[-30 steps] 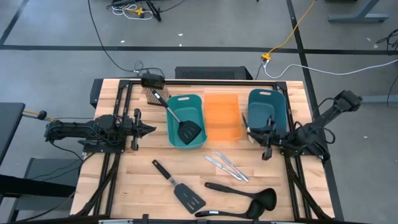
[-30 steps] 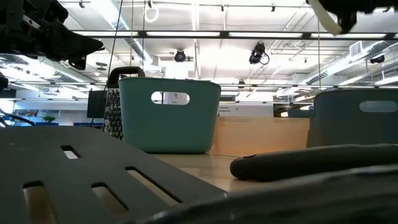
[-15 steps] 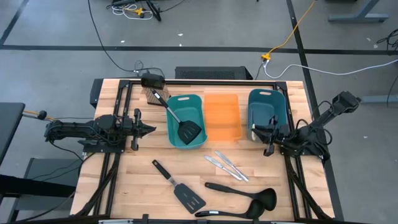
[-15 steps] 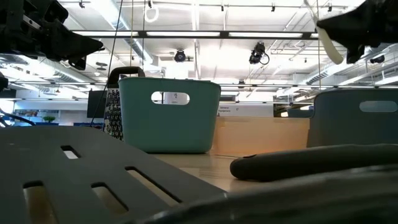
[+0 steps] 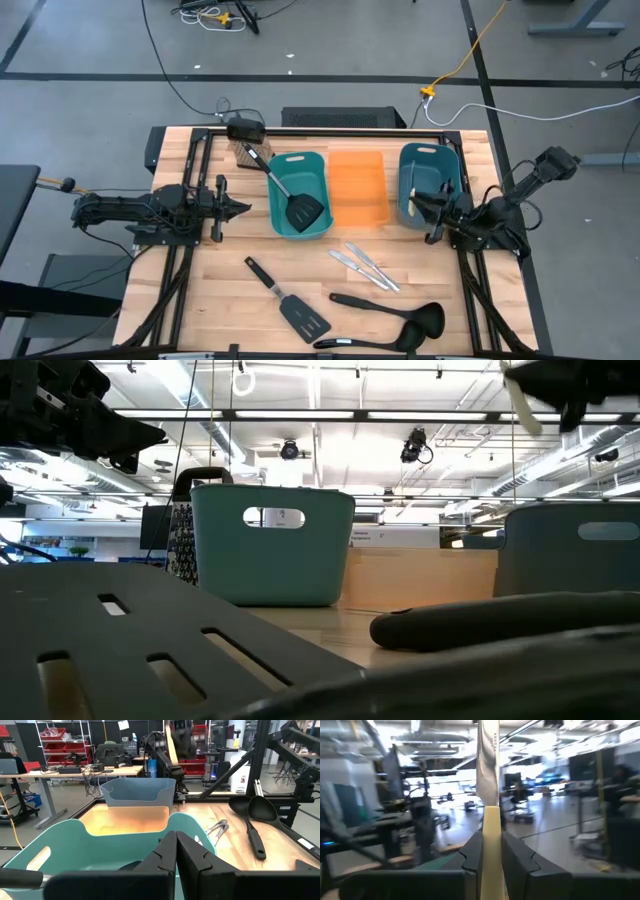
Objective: Pick & Place Kitchen Items
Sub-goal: Put the yellow table knife into the orange bin
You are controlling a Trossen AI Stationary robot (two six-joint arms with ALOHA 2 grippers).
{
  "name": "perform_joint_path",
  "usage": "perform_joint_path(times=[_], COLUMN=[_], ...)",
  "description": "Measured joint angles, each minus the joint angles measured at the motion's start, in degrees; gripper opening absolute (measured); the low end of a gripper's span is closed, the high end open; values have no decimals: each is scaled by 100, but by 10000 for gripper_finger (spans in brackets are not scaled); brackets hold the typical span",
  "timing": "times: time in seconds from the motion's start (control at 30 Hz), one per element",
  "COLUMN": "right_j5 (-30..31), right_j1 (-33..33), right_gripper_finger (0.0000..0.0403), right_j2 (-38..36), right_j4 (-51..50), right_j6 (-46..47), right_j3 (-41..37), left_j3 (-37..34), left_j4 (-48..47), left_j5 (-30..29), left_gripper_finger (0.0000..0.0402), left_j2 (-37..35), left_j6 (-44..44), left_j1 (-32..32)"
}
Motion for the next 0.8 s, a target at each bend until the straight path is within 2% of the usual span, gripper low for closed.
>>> perform_joint_path(times=[0.13,0.27,0.37,0.43,0.63,0.8], right_j5=[878,939,319,-101,-1844,-3324], right_j1=[-187,-620,-1126,-1560,-3092,-4453], right_gripper_finger=[54,54,54,54,54,54], right_j2=[142,334,636,930,2111,3428], right_j4=[-1975,-4620,-6492,-7267,-8731,-9734], right_j6=[-103,987,2080,2459,3045,3357], right_j3=[1468,3026,4064,4588,5745,6344], left_j3=[0,0,0,0,0,0], left_j4=[2,4,4,4,11,13], left_j5=[0,0,0,0,0,0], left_gripper_finger=[9,9,9,9,9,9], left_j2=[0,0,0,-1,0,0], left_j6=[0,-31,-88,-120,-121,-120], left_j1=[1,2,2,0,0,1])
